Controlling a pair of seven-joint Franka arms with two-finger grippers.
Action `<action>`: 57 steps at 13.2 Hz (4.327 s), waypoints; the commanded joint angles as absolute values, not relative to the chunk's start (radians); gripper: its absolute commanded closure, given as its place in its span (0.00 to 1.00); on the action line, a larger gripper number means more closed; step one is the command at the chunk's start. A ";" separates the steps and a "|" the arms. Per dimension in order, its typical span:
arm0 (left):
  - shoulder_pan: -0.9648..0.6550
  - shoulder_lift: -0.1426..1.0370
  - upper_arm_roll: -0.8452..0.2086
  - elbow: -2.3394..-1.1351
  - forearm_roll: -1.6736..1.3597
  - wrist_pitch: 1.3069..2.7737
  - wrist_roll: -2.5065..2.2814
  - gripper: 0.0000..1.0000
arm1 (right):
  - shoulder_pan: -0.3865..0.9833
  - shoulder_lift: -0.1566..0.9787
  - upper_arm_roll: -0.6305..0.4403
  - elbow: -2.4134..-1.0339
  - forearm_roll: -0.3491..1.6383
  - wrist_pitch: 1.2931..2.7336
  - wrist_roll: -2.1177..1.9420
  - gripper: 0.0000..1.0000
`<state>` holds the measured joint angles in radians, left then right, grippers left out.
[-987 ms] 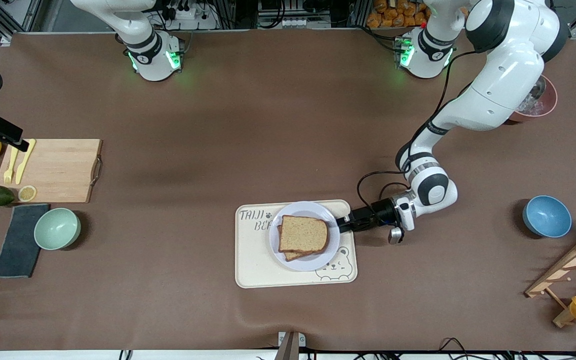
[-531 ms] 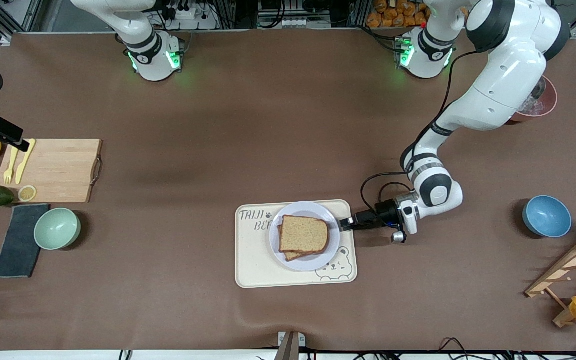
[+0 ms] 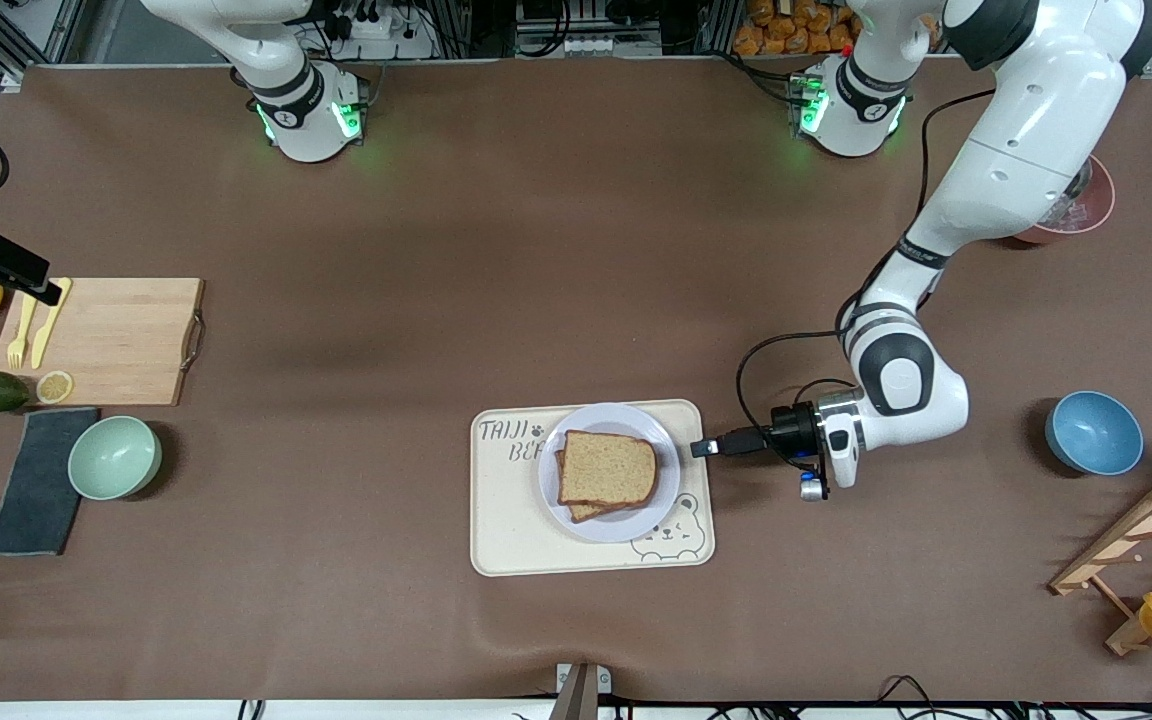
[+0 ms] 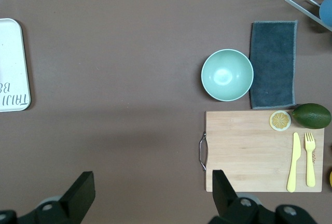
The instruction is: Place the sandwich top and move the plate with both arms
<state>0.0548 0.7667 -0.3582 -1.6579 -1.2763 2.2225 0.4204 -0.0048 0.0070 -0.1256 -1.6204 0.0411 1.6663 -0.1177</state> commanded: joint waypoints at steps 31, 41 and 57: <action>0.184 0.101 -0.341 -1.456 0.187 1.529 -0.181 0.00 | -0.017 -0.003 -0.106 -1.595 0.031 1.660 -0.117 0.00; 0.120 0.012 -0.178 -1.497 0.086 1.509 -0.146 0.00 | -0.020 -0.002 -0.106 -1.595 0.031 1.661 -0.118 0.00; 0.054 -0.075 -0.143 -1.585 0.049 1.508 -0.111 0.00 | -0.020 -0.002 -0.106 -1.595 0.031 1.660 -0.117 0.00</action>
<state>0.0353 -0.0428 -0.1365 -1.5577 0.0653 1.5109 -0.1387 -0.0048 0.0039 -0.1164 -1.6018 0.0371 1.6668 -0.1180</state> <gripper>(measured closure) 0.000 0.000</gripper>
